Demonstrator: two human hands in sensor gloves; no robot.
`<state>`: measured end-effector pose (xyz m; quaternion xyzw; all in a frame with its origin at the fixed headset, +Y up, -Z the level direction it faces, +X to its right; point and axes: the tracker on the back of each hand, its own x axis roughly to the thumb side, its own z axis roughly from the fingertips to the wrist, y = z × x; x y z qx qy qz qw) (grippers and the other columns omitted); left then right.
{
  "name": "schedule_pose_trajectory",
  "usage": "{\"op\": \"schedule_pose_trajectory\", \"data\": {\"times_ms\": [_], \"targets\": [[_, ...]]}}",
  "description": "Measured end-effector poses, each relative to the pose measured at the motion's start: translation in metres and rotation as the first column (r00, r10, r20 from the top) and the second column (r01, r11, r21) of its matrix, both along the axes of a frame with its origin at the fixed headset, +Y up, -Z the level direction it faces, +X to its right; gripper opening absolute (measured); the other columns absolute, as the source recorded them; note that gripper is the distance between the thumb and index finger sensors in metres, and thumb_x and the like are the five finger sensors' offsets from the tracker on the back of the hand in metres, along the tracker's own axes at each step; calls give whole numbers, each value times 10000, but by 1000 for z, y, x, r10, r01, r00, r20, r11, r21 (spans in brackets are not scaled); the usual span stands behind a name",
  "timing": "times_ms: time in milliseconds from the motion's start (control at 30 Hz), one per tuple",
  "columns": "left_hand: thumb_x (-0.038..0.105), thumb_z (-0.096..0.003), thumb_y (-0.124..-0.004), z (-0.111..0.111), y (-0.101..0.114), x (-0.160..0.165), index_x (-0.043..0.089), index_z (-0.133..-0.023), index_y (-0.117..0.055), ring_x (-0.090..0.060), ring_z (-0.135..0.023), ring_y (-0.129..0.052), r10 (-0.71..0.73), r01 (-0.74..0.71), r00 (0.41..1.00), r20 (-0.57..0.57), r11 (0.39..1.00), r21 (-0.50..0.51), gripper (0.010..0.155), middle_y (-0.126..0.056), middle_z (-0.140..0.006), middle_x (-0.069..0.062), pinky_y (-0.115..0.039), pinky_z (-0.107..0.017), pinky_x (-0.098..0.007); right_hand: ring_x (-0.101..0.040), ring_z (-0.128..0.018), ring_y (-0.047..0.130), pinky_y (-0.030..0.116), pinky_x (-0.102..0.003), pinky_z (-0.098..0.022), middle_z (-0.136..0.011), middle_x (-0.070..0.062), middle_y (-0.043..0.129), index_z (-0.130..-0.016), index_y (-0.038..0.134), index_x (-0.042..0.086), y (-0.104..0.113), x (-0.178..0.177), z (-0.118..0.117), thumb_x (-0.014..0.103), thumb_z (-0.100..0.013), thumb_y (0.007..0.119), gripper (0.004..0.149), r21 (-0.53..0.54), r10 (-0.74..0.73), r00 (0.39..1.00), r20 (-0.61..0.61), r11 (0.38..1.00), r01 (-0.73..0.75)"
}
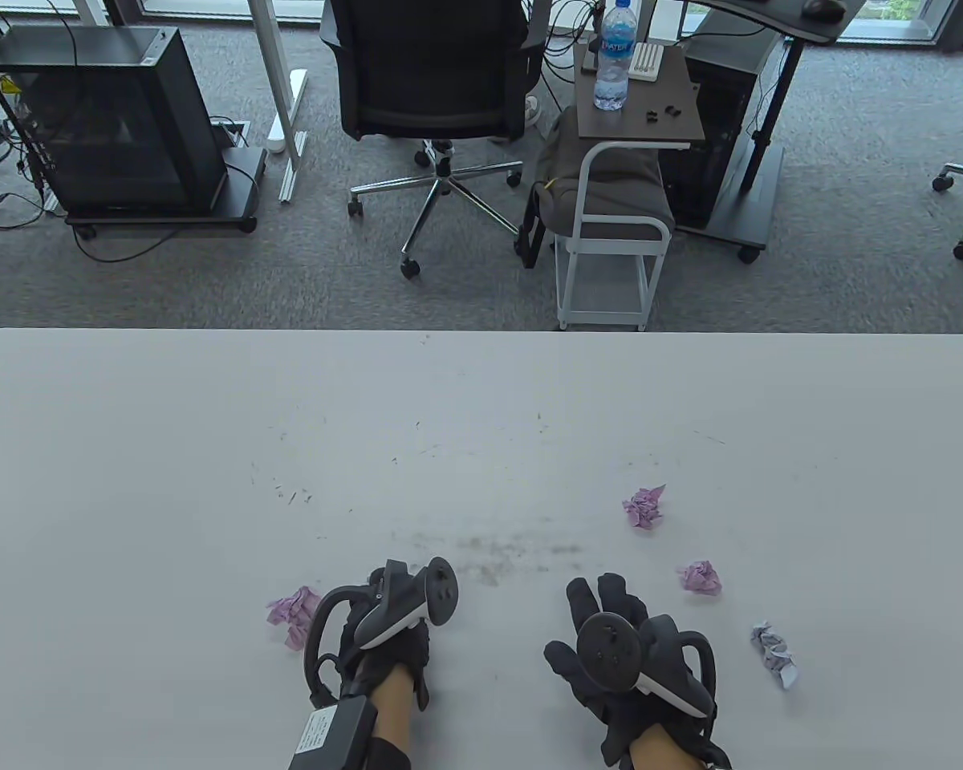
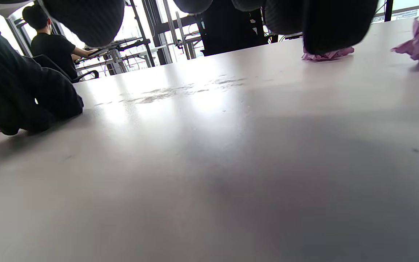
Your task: Flatten crumpled invoices and stack
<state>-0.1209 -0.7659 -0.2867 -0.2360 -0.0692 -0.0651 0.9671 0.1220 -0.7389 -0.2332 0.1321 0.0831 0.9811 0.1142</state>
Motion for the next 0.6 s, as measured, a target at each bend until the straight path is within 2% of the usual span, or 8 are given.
{"op": "schedule_pose_trajectory", "data": {"times_ms": [100,167,233,300,400,500,567,600], "targets": [[122,-545,-815,22,7,3,143,-984,-696,-428,-644,-905,79,-78,996,41,996,-46,455,-647,-944,-159,-916,-448,-304,-573,-913,509,671,-634,-572,-1098,-354,269,-1089,294,133,0,1,0,549,-579,657,752,3,-4,1000,-4,1000,4],[123,-544,-826,34,13,1,160,-953,-752,-411,-623,-940,190,-186,982,19,974,-131,418,-691,-928,-143,-932,-430,-297,-575,-912,507,669,-634,-573,-1098,-354,267,-1089,296,130,-1,3,0,546,-580,658,750,-18,-18,1000,-1,1000,17],[124,-541,-833,42,19,-3,167,-942,-771,-396,-616,-964,314,-313,949,-17,937,-154,408,-719,-923,-137,-940,-423,-290,-574,-912,508,670,-632,-574,-1097,-355,267,-1088,295,128,-2,4,0,544,-580,658,750,-24,-16,1000,6,1000,16],[126,-539,-834,46,26,-6,176,-938,-776,-388,-618,-972,470,-470,882,-29,874,-125,405,-730,-921,-128,-943,-423,-287,-572,-913,510,670,-632,-574,-1097,-354,270,-1088,295,128,-2,3,1,543,-580,658,750,-28,-11,1000,1,1000,11],[128,-544,-824,49,32,-12,179,-946,-764,-381,-639,-968,717,-719,695,-49,694,-44,410,-722,-928,-125,-942,-440,-291,-569,-913,514,669,-633,-574,-1098,-349,281,-1085,290,115,-1,0,2,534,-580,662,754,-22,-6,1000,-27,1000,5],[117,-544,-824,50,26,-15,173,-948,-765,-392,-644,-960,924,-926,376,-65,377,-10,412,-715,-932,-130,-936,-443,-305,-555,-912,542,681,-624,-574,-1097,-346,314,-1081,286,103,-1,-5,1,527,-573,680,770,-31,-8,996,-88,1000,5],[109,-552,-811,50,31,-18,170,-967,-751,-397,-663,-952,960,-961,275,-61,275,-4,423,-703,-944,-130,-930,-458,-314,-556,-915,538,677,-626,-578,-1097,-347,309,-1079,261,93,0,-10,1,523,-566,699,800,-74,-61,988,-144,996,50],[109,-555,-804,50,33,-19,176,-977,-739,-390,-675,-950,968,-969,247,-48,248,5,431,-698,-950,-121,-930,-465,-312,-555,-916,536,675,-628,-579,-1098,-348,304,-1078,251,89,1,-12,1,525,-560,707,817,-77,-78,984,-161,995,66]]}}
